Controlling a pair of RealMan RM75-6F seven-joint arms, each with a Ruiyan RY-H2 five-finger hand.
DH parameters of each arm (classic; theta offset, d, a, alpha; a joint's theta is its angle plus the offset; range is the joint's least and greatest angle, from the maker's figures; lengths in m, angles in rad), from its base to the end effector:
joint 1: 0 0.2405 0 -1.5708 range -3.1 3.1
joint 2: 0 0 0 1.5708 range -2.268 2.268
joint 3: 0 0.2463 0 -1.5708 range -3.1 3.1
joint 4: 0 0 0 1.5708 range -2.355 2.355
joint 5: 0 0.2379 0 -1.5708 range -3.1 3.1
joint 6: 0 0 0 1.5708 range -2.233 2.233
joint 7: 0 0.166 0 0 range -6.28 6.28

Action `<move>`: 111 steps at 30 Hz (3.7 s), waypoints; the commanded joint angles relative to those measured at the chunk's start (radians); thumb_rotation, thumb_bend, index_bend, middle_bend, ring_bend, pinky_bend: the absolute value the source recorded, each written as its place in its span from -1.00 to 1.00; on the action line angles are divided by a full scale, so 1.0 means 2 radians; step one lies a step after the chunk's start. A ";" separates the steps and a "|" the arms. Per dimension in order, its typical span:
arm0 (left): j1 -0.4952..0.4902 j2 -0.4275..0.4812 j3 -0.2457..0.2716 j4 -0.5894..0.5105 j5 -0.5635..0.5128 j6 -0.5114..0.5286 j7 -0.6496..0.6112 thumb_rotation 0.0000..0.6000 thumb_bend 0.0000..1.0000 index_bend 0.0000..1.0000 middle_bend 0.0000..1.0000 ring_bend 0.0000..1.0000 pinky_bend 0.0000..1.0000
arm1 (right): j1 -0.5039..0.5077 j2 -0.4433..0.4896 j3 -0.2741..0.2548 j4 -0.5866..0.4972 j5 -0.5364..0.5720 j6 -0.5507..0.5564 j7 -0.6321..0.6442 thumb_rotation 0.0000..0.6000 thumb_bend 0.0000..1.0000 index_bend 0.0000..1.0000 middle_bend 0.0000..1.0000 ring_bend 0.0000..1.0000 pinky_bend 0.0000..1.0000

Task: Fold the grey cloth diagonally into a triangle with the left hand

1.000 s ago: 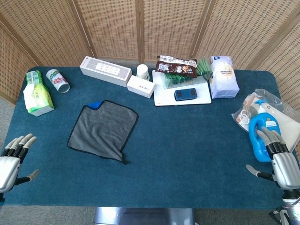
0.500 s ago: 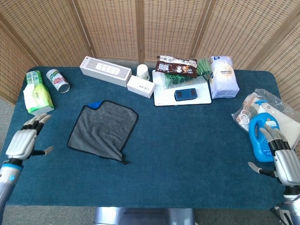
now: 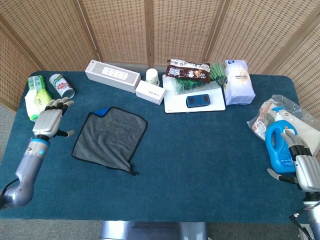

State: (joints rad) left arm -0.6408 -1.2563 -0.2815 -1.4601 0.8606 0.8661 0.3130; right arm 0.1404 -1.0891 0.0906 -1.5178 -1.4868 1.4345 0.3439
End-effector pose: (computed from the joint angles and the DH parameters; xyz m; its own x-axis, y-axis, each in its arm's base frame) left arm -0.2417 0.4110 0.0739 0.4165 0.2339 0.8785 0.9034 0.0017 -0.4287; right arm -0.3259 -0.2346 0.1516 0.1794 0.0124 0.9837 -0.9829 -0.0395 0.1797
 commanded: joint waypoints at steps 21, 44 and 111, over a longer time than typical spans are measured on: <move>-0.191 -0.250 0.015 0.365 -0.196 -0.115 0.154 1.00 -0.46 -0.67 -1.00 -1.00 -1.00 | 0.002 0.004 0.012 0.022 0.036 -0.032 0.041 1.00 -0.92 -1.00 -1.00 -1.00 -0.90; -0.218 -0.327 -0.013 0.483 -0.199 -0.145 0.178 1.00 -0.27 -0.50 -1.00 -1.00 -0.95 | -0.001 0.006 0.013 0.026 0.032 -0.033 0.056 1.00 -0.92 -1.00 -1.00 -1.00 -0.91; -0.172 -0.143 0.005 0.172 -0.166 -0.120 0.208 1.00 -0.02 0.36 -1.00 -1.00 -0.76 | -0.004 0.011 0.004 0.015 0.004 -0.019 0.065 1.00 -0.92 -1.00 -1.00 -1.00 -0.91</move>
State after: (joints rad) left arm -0.9776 -1.6026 -0.3145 -1.0434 0.5929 0.6032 0.6733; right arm 0.1334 -1.0679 0.0993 -1.4888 -1.4780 1.3958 0.4733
